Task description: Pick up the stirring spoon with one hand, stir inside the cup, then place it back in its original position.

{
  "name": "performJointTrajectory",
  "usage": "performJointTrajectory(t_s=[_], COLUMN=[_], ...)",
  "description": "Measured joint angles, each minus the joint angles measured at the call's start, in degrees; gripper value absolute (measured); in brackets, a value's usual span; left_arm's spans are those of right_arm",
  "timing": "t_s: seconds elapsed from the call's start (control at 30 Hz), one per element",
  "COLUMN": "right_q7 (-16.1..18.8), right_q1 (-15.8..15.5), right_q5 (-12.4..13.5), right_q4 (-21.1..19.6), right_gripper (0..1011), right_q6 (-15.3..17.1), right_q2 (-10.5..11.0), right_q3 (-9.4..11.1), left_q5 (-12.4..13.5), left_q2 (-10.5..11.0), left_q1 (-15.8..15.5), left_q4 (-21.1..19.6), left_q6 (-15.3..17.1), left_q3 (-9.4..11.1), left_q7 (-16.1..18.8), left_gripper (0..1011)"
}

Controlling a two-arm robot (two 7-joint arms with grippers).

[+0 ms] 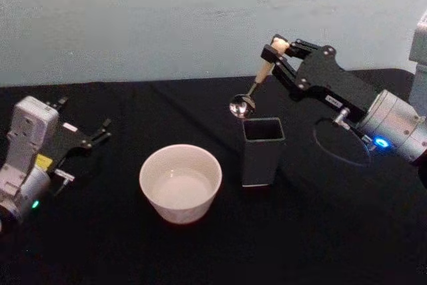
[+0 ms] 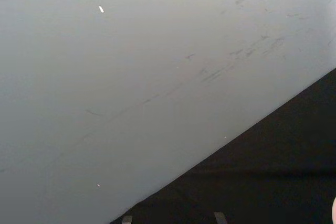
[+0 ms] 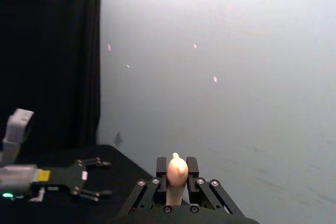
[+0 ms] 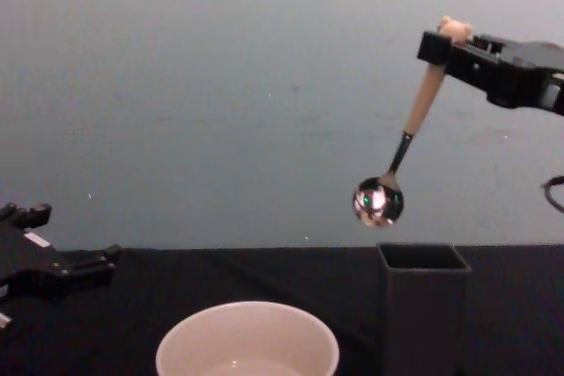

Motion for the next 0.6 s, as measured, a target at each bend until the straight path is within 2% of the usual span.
performJointTrajectory(t_s=[0.2,0.4,0.6], right_q7=[1.4,3.4,4.6], right_q1=[1.0,2.9,4.1], right_q5=[-0.2,-1.5,-3.0], right_q4=[0.2,2.4,4.6], right_gripper=[214,214,214], right_q6=[-0.7,-1.0,-1.6], right_q2=[-0.9,-2.7,-3.9], right_q3=[-1.7,-5.2,-7.8], left_q5=[0.0,0.0,0.0], left_q2=[0.0,0.0,0.0], left_q1=[0.0,0.0,0.0], left_q4=[0.0,0.0,0.0], left_q6=[0.0,0.0,0.0], left_q3=[0.0,0.0,0.0], left_q7=[0.0,0.0,0.0], left_gripper=[1001,1001,1001])
